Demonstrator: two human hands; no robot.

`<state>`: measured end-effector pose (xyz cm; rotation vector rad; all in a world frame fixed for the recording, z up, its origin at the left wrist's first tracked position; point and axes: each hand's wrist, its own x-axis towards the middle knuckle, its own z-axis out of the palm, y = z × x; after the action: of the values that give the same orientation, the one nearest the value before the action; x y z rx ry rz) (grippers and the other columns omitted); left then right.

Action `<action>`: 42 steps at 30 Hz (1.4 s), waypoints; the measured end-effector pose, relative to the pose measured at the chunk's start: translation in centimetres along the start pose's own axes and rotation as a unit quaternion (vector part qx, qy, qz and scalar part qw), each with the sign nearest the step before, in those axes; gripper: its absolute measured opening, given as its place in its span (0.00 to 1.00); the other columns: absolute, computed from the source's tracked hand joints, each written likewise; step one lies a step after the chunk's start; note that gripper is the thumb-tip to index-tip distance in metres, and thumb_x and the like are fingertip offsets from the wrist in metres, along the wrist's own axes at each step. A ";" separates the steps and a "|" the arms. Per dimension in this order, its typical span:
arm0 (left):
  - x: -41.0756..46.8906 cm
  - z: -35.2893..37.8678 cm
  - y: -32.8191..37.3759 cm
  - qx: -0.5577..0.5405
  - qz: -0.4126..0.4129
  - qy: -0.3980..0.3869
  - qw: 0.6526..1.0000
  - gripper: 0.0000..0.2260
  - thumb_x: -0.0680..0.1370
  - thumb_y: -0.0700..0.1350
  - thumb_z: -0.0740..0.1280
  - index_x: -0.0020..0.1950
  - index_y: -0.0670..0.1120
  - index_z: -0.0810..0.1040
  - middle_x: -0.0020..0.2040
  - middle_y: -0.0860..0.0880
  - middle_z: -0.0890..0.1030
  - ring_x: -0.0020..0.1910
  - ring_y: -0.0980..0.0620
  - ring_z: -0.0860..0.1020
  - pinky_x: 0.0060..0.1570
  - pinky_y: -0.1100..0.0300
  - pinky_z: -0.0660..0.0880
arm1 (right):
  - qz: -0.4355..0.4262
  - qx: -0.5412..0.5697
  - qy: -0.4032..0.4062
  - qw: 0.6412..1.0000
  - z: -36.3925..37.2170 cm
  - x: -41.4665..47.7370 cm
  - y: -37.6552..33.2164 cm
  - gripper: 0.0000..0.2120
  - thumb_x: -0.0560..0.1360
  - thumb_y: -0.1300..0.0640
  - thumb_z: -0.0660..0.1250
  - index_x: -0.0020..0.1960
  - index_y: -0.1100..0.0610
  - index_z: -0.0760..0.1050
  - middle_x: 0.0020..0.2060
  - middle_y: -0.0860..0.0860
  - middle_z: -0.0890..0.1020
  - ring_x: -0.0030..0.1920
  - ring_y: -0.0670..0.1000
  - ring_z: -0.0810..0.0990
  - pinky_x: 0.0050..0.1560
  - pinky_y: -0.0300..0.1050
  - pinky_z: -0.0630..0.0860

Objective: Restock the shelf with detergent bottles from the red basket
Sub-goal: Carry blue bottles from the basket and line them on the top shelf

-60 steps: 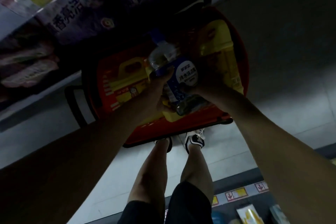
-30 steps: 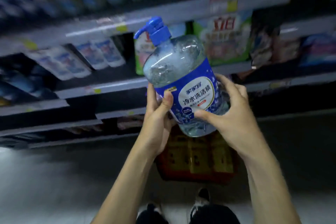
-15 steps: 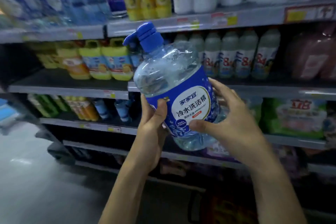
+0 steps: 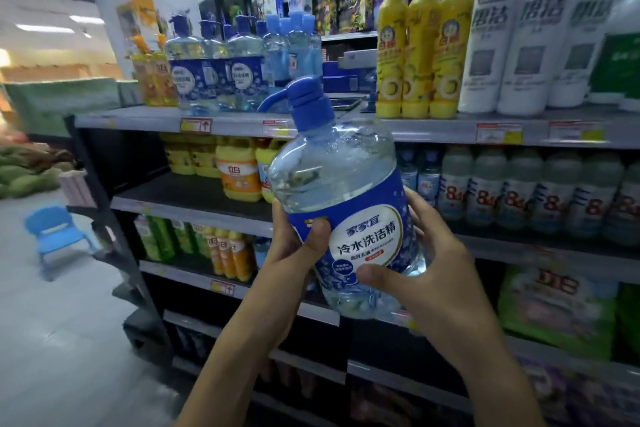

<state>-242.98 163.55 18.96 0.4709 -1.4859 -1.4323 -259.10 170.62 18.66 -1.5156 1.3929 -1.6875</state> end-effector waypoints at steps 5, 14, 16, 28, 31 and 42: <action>3.7 -3.9 0.3 -0.006 0.016 0.006 1.000 0.34 0.72 0.54 0.68 0.75 0.65 0.58 0.65 0.52 0.80 0.63 0.48 0.80 0.57 0.50 0.80 | -0.012 0.006 -0.007 1.000 3.3 4.4 1.0 0.44 0.55 0.45 0.80 0.66 0.27 0.64 0.56 0.22 0.75 0.58 0.28 0.74 0.57 0.42 0.79; 13.4 -12.3 2.3 0.066 0.037 0.033 0.997 0.28 0.73 0.50 0.67 0.72 0.61 0.64 0.62 0.56 0.82 0.60 0.50 0.81 0.51 0.58 0.80 | -0.037 0.067 -0.067 0.995 10.7 16.5 3.8 0.54 0.61 0.59 0.84 0.73 0.29 0.58 0.56 0.29 0.80 0.57 0.33 0.79 0.57 0.47 0.81; 16.2 -14.1 3.4 0.078 0.044 0.029 0.996 0.33 0.70 0.53 0.69 0.74 0.61 0.62 0.64 0.54 0.81 0.61 0.48 0.81 0.52 0.54 0.81 | -0.042 0.066 -0.059 0.995 12.4 19.7 3.9 0.55 0.60 0.59 0.84 0.74 0.30 0.58 0.57 0.32 0.81 0.56 0.37 0.81 0.56 0.48 0.82; 26.9 -24.0 5.4 0.022 0.159 0.043 0.986 0.35 0.71 0.47 0.75 0.75 0.54 0.63 0.59 0.53 0.84 0.55 0.49 0.84 0.43 0.59 0.81 | -0.152 -0.038 0.007 0.988 21.3 32.1 3.1 0.61 0.54 0.53 0.85 0.75 0.29 0.53 0.60 0.31 0.78 0.54 0.31 0.79 0.51 0.35 0.80; 29.7 -26.9 5.9 0.005 0.177 0.002 0.984 0.41 0.66 0.57 0.77 0.74 0.53 0.63 0.61 0.52 0.83 0.57 0.48 0.83 0.47 0.58 0.81 | -0.187 -0.047 0.038 0.980 23.9 34.7 3.5 0.61 0.55 0.55 0.85 0.77 0.32 0.53 0.59 0.31 0.77 0.54 0.30 0.78 0.48 0.28 0.78; 40.5 -35.8 6.6 -0.023 0.202 -0.111 0.973 0.36 0.71 0.54 0.75 0.74 0.54 0.61 0.64 0.52 0.80 0.62 0.47 0.80 0.53 0.56 0.79 | -0.212 -0.075 0.132 0.966 31.8 43.2 3.8 0.56 0.61 0.61 0.83 0.80 0.48 0.55 0.63 0.42 0.77 0.53 0.27 0.76 0.46 0.24 0.75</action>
<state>-229.02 113.02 33.72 -0.0268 -1.6099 -1.2171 -242.63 120.69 30.19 -1.8284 1.4271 -2.1468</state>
